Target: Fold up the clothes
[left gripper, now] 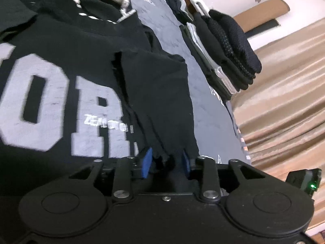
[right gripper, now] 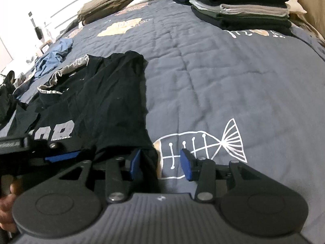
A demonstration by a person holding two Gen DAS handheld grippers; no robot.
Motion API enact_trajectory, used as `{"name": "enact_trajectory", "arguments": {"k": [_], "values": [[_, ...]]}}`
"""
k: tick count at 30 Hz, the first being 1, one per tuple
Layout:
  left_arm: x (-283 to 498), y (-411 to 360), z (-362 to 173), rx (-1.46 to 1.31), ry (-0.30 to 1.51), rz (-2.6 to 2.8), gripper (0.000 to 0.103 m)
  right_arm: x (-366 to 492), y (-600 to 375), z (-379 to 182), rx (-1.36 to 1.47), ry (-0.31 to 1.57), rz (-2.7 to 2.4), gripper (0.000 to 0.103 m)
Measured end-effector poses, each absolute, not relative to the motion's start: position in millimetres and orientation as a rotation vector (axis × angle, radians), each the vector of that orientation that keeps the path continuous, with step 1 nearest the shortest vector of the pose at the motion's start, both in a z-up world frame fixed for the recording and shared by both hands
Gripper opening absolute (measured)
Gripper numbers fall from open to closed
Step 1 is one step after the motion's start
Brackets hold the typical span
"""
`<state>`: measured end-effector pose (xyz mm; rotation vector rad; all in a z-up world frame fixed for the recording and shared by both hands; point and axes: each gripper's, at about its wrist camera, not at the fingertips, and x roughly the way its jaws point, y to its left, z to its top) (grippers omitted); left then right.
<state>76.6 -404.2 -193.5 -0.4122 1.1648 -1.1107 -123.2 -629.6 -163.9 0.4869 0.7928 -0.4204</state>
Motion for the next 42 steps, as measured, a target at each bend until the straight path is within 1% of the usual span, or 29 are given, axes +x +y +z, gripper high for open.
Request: {"name": "enact_trajectory", "arguments": {"k": [5, 10, 13, 14, 15, 16, 17, 18, 25, 30, 34, 36, 38, 42], "values": [[79, -394, -197, -0.45, 1.175, -1.097, 0.035, -123, -628, -164, 0.478, 0.797, -0.419, 0.043], [82, -405, -197, -0.474, 1.184, -1.096, 0.045, -122, -628, -165, 0.47, 0.802, -0.419, 0.043], [83, -419, -196, -0.461, 1.187, -1.094, 0.045, -122, -628, -165, 0.465, 0.804, -0.419, 0.043], [83, -422, -195, -0.463, 1.185, -1.097, 0.043, -122, -628, -165, 0.463, 0.804, -0.419, 0.043], [82, -425, -195, -0.465, 1.182, -1.1, 0.043, -122, -628, -166, 0.459, 0.806, -0.418, 0.043], [82, -428, -194, -0.467, 1.18, -1.104, 0.04, -122, -627, -166, 0.454, 0.807, -0.417, 0.043], [81, -430, -194, -0.465, 1.176, -1.106, 0.019, -122, -627, -166, 0.449, 0.809, -0.416, 0.043], [80, -431, -193, -0.455, 1.17, -1.106, 0.012, -121, -627, -167, 0.444, 0.81, -0.415, 0.043], [78, -393, -189, -0.471, 1.138, -1.075, 0.009, -119, -621, -168, 0.372, 0.833, -0.394, 0.043], [83, -375, -194, -0.412, 1.162, -1.039, 0.009, -118, -619, -169, 0.34, 0.839, -0.408, 0.043], [89, -363, -181, -0.413, 1.108, -1.04, 0.012, -117, -616, -166, 0.314, 0.855, -0.408, 0.043], [95, -368, -176, -0.404, 1.095, -1.035, 0.016, -116, -615, -163, 0.309, 0.868, -0.406, 0.044], [102, -376, -172, -0.409, 1.082, -1.022, 0.033, -120, -619, -156, 0.333, 0.879, -0.399, 0.044], [100, -397, -166, -0.413, 1.082, -1.08, 0.034, -132, -629, -134, 0.409, 0.791, -0.421, 0.044]]}}
